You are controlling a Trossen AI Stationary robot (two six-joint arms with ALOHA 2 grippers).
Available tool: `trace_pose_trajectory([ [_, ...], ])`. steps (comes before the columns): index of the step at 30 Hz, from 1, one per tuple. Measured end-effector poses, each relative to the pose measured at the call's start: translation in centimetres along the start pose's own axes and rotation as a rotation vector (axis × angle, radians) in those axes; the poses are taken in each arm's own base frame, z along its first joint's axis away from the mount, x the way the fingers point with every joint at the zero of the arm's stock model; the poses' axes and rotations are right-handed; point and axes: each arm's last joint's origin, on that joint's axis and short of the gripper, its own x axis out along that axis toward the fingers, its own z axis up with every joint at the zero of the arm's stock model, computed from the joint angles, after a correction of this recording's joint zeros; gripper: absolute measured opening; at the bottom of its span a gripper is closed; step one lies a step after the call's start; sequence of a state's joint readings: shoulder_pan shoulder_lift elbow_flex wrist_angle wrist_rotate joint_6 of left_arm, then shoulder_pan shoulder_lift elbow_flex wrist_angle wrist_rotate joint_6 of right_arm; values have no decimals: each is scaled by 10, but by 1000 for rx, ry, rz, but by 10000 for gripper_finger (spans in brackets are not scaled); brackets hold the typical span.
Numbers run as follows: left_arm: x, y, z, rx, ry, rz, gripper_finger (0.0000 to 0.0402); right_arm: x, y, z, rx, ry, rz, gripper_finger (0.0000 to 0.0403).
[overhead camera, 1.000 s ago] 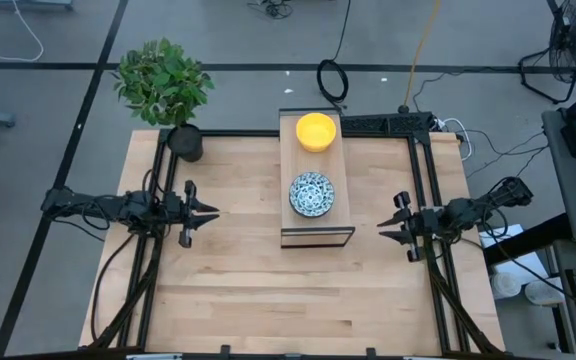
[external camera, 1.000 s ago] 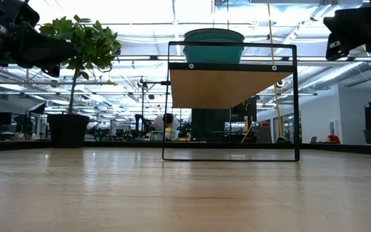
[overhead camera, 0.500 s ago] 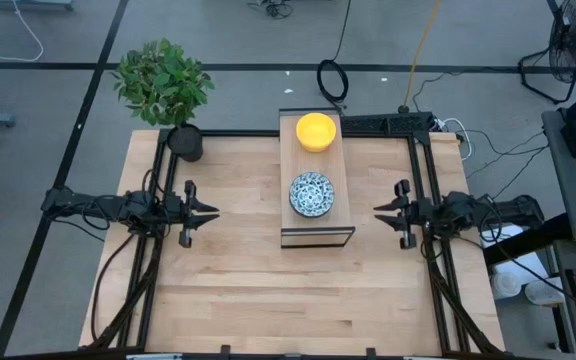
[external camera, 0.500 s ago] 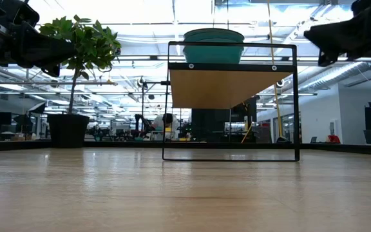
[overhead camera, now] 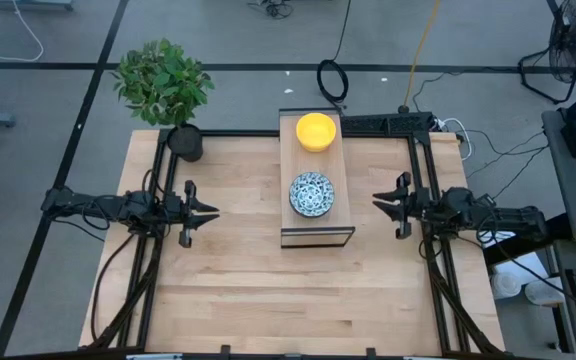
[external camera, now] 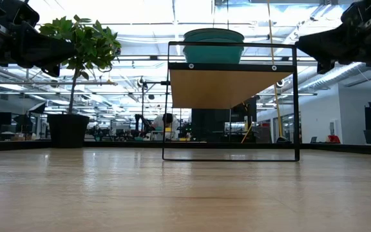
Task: Pick & Place Mini bowls
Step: Return to Home Position
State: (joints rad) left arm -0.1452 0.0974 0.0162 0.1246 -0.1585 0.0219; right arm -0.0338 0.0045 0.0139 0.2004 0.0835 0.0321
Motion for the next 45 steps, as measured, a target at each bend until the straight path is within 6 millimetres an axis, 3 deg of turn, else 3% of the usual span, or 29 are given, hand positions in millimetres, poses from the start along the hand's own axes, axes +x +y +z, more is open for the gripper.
trace_pose_trajectory([
  [37, 0, 0, 0, 0, 1, 0, 72, -1, -2, -15, -17, 154, -45, 75],
  [45, 0, 0, 0, 0, 1, 0, 72, -2, 2, -18, -17, 185, 86, 75],
])
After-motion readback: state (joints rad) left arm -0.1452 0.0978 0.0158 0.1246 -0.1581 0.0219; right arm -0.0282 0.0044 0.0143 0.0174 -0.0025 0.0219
